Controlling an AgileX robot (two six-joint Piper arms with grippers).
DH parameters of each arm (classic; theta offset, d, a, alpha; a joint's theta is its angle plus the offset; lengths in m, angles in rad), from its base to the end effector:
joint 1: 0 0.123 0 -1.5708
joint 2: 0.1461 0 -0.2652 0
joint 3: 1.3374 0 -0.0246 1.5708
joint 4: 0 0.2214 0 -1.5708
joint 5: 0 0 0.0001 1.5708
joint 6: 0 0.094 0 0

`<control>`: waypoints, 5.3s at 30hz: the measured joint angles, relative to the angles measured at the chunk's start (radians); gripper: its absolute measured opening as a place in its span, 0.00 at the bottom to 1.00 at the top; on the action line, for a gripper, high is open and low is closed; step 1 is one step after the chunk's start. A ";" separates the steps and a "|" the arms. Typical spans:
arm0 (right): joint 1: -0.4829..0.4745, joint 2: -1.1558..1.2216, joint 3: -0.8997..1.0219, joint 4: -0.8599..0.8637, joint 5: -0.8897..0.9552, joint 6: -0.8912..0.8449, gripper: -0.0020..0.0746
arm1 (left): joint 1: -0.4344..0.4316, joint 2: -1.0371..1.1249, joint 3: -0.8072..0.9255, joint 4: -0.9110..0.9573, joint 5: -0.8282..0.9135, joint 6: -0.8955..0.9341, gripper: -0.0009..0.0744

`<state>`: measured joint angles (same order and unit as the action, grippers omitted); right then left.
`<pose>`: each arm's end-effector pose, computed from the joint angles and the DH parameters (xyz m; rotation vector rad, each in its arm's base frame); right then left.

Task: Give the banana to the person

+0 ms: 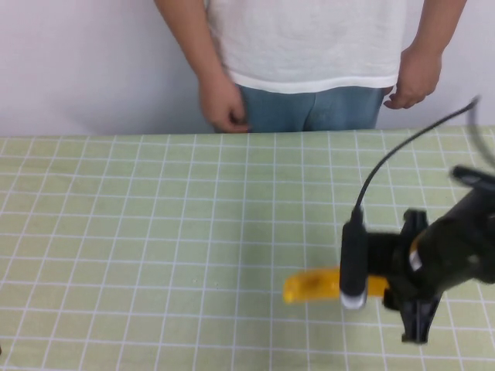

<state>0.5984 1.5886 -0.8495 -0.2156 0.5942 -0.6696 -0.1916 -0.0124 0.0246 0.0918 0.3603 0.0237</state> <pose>0.2252 0.1399 0.1817 -1.8426 2.1283 -0.2275 0.0460 -0.0058 0.1731 0.2560 1.8368 -0.0270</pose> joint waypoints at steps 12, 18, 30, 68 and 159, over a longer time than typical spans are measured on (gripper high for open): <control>0.000 -0.188 -0.310 -0.213 0.060 0.288 0.36 | 0.000 0.000 0.000 0.000 0.000 0.000 0.01; 0.000 -0.080 -0.522 -0.279 0.081 0.307 0.36 | 0.000 0.000 0.000 0.000 0.000 0.000 0.01; 0.091 0.177 -0.655 -0.313 0.134 0.127 0.36 | 0.000 0.000 0.000 0.000 0.000 0.000 0.01; 0.100 0.088 -0.664 -0.355 0.155 0.412 0.80 | 0.000 0.000 0.000 0.000 0.000 0.000 0.01; -0.561 -1.597 0.868 -0.240 -0.197 1.086 0.02 | 0.000 0.000 0.000 0.004 0.000 0.000 0.01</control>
<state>0.0378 -0.0081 0.0183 -0.4551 0.3969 0.4159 -0.1916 -0.0124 0.0246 0.0961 0.3603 0.0237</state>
